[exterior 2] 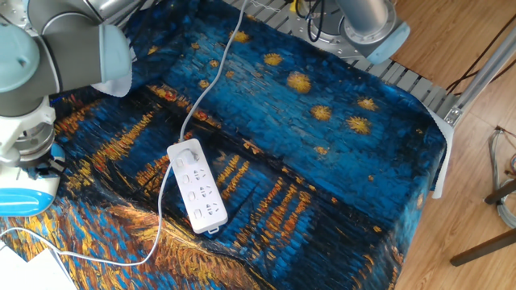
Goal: Plug in the power cord of the desk lamp, turn on the socket, and light up the desk lamp
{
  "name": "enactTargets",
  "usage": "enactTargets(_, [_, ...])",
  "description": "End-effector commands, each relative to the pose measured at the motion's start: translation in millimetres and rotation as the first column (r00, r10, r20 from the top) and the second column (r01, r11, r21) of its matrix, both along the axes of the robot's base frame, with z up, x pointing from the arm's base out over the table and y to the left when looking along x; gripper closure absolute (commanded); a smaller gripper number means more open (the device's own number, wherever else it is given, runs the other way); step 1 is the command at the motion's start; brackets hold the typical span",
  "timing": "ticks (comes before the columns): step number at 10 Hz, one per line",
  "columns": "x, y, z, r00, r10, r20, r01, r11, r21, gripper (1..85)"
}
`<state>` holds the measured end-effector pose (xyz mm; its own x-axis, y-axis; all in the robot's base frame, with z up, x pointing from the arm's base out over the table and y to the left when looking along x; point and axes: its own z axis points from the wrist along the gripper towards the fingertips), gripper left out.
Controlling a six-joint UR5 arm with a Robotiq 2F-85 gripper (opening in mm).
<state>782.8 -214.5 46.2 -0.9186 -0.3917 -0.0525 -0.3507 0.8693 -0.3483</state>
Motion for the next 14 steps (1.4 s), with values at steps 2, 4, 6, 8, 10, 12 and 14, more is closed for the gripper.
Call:
enactTargets(2, [-12.4, -5.5, -8.9, 1.000, -0.001, -0.025, 0.002, 0.999, 0.033, 84.3])
enactTargets(4, [-11.5, -8.6, -9.3, 1.000, 0.002, -0.022, -0.002, 1.000, 0.022, 84.3])
enactTargets(6, [-8.5, -8.1, -9.8, 1.000, 0.006, -0.016, -0.005, 1.000, 0.020, 84.3])
enactTargets(8, [-8.2, -9.9, -10.5, 1.000, 0.009, -0.017, -0.008, 1.000, 0.014, 84.3])
enactTargets(10, [-10.5, -12.4, -10.7, 1.000, 0.013, -0.026, -0.013, 1.000, 0.005, 84.3])
enactTargets(12, [-10.9, -13.4, -11.1, 0.999, 0.018, -0.030, -0.018, 1.000, 0.001, 84.3])
enactTargets(14, [-10.8, -13.2, -13.9, 0.999, 0.022, -0.032, -0.022, 1.000, 0.002, 84.3])
